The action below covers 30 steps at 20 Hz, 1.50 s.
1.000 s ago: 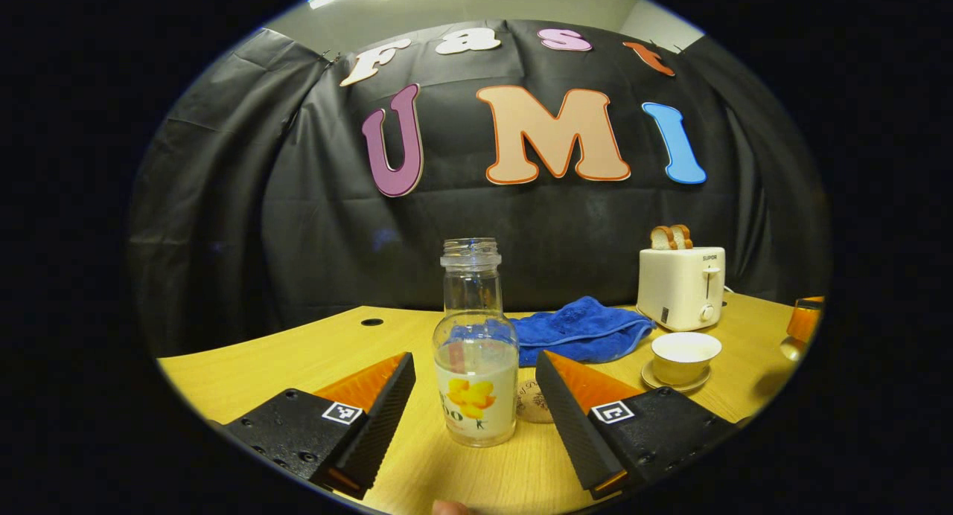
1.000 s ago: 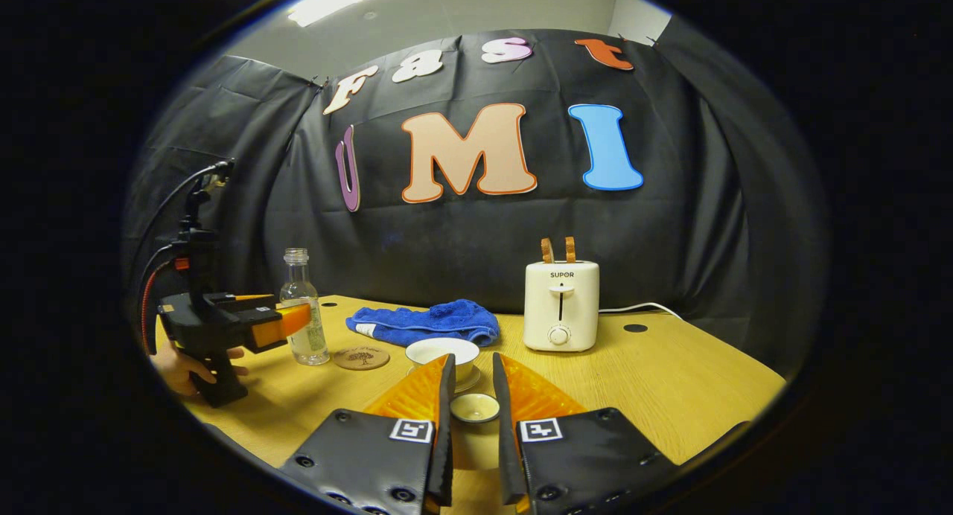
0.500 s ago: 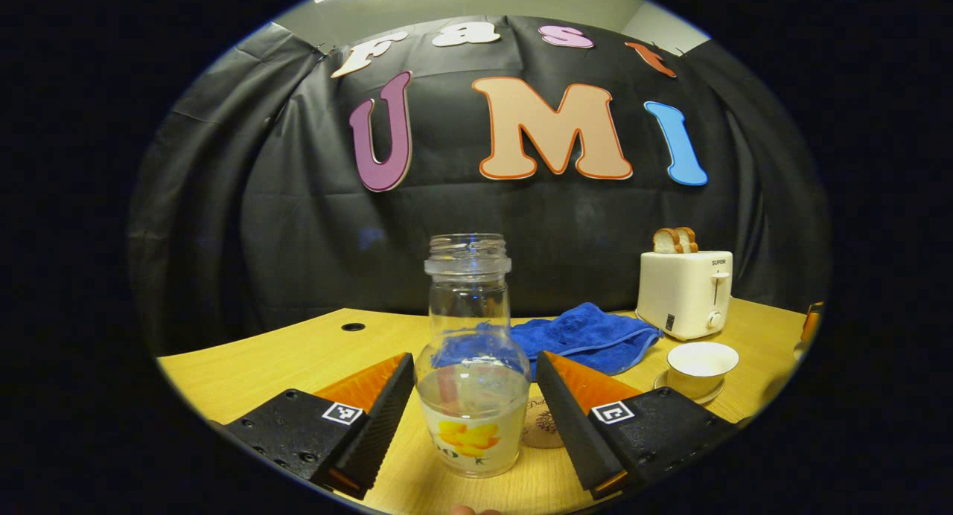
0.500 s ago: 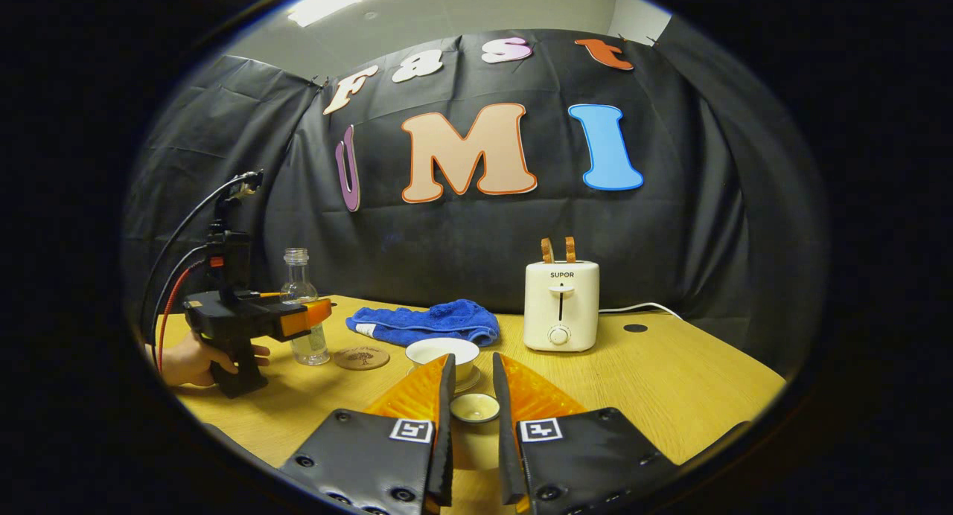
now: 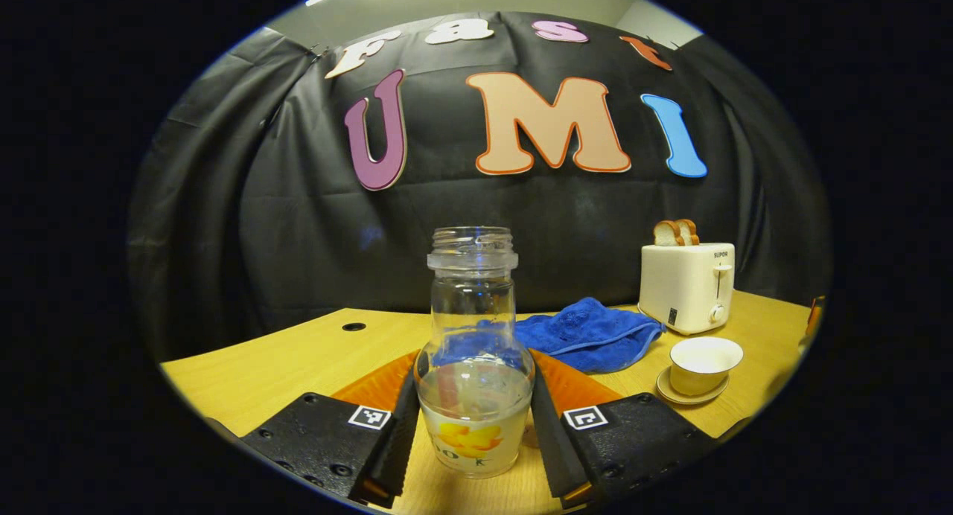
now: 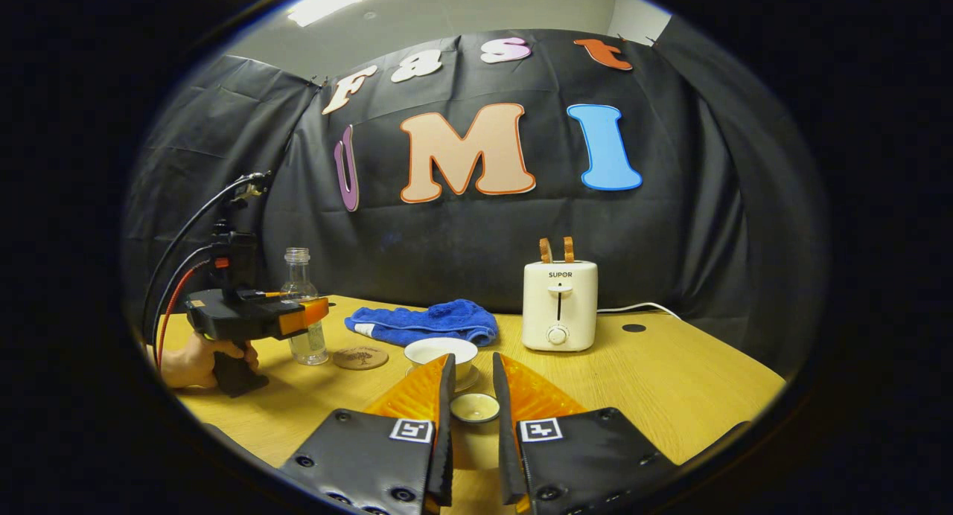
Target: Open the teacup lid with one hand, grasp the water bottle and pour water into the teacup with the other hand; after pouring, place the water bottle on the coaster and then close the teacup lid.
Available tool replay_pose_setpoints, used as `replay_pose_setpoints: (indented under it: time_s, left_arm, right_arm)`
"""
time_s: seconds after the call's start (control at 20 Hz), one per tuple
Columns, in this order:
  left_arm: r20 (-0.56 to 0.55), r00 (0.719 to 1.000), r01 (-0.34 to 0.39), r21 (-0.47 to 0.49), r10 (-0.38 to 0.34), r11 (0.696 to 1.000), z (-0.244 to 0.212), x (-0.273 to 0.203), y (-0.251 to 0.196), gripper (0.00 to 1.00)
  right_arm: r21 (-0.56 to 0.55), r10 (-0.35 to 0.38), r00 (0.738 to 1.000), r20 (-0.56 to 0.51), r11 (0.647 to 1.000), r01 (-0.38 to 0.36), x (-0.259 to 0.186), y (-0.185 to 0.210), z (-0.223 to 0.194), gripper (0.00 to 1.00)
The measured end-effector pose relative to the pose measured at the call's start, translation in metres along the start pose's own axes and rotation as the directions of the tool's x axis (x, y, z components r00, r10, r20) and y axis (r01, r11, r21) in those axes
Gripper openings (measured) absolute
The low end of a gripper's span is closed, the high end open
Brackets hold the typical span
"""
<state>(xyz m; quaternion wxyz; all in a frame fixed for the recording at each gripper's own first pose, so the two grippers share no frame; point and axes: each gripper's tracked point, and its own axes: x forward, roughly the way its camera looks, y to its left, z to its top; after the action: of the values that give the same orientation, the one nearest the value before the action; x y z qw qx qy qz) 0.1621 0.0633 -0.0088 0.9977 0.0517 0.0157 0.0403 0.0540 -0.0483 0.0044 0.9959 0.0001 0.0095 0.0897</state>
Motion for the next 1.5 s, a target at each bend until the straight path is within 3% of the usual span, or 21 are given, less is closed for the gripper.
replay_pose_setpoints:
  time_s: [0.1,0.25,0.45,0.65,0.85,1.0,1.1,1.25,1.5]
  left_arm:
    - [0.002,1.0,0.003,0.14,-0.003,0.99,0.002,0.004,-0.006,0.68]
    - [-0.006,1.0,0.023,0.386,-0.022,0.922,-0.004,0.011,-0.022,0.67]
    - [-0.012,0.996,0.074,0.669,-0.088,0.739,-0.009,0.02,-0.051,0.67]
    - [-0.041,0.991,0.101,0.85,-0.125,0.517,-0.011,0.023,-0.069,0.67]
    - [-0.077,0.986,0.123,0.936,-0.149,0.33,-0.004,0.028,-0.084,0.68]
    - [-0.089,0.984,0.113,0.982,-0.154,0.151,0.001,0.03,-0.093,0.67]
    - [-0.099,0.983,0.108,0.993,-0.155,0.052,0.004,0.026,-0.096,0.67]
    - [-0.128,0.98,0.122,0.991,-0.155,-0.046,0.001,0.03,-0.103,0.67]
    - [-0.156,0.978,0.136,0.98,-0.136,-0.144,0.001,0.029,-0.102,0.67]
  right_arm:
    - [0.0,-0.022,1.0,0.002,1.0,0.022,-0.004,-0.008,-0.001,0.28]
    - [-0.001,-0.044,0.999,0.002,0.999,0.044,-0.012,-0.019,0.0,0.28]
    - [-0.003,-0.081,0.997,0.004,0.997,0.081,-0.024,-0.041,0.001,0.28]
    - [-0.002,-0.112,0.994,0.006,0.994,0.112,-0.032,-0.062,0.003,0.28]
    - [-0.003,-0.119,0.993,0.006,0.993,0.119,-0.033,-0.066,0.003,0.28]
    - [-0.002,-0.115,0.993,0.006,0.993,0.115,-0.033,-0.065,0.003,0.28]
    - [-0.002,-0.112,0.994,0.007,0.994,0.112,-0.033,-0.065,0.003,0.28]
    - [-0.002,-0.108,0.994,0.007,0.994,0.108,-0.033,-0.064,0.003,0.28]
    - [-0.001,-0.102,0.995,0.006,0.995,0.102,-0.033,-0.063,0.004,0.28]
